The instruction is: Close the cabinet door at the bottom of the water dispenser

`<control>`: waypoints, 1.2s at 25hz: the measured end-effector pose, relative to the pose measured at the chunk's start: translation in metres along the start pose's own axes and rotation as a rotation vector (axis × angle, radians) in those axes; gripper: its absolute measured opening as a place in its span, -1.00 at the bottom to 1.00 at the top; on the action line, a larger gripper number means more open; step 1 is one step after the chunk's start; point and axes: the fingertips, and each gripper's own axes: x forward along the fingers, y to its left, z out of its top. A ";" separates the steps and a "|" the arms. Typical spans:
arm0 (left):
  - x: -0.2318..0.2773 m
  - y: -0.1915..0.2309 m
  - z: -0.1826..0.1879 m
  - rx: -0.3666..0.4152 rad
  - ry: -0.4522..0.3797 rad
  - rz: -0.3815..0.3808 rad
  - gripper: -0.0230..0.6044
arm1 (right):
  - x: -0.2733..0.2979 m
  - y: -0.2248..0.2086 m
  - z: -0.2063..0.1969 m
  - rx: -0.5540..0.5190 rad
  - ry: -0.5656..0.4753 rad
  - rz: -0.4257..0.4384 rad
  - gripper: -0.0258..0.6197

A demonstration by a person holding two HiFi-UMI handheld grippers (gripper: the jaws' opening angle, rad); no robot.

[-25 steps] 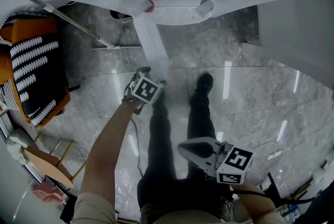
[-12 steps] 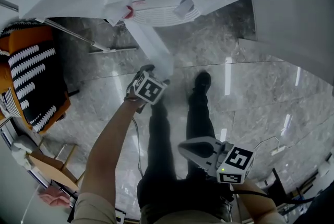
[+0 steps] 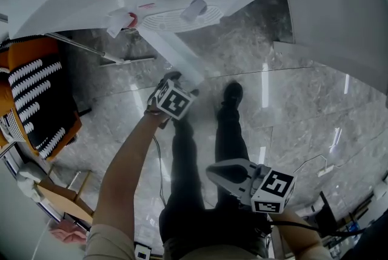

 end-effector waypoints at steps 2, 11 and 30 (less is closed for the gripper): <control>0.002 0.000 0.004 0.010 -0.002 0.004 0.04 | -0.002 -0.002 -0.001 0.003 -0.003 -0.003 -0.87; 0.009 -0.003 0.033 0.040 -0.019 0.014 0.04 | -0.016 -0.011 0.001 0.019 -0.027 -0.012 -0.87; 0.027 0.007 0.093 0.030 -0.078 0.078 0.04 | -0.050 -0.035 0.002 0.066 -0.078 -0.037 -0.87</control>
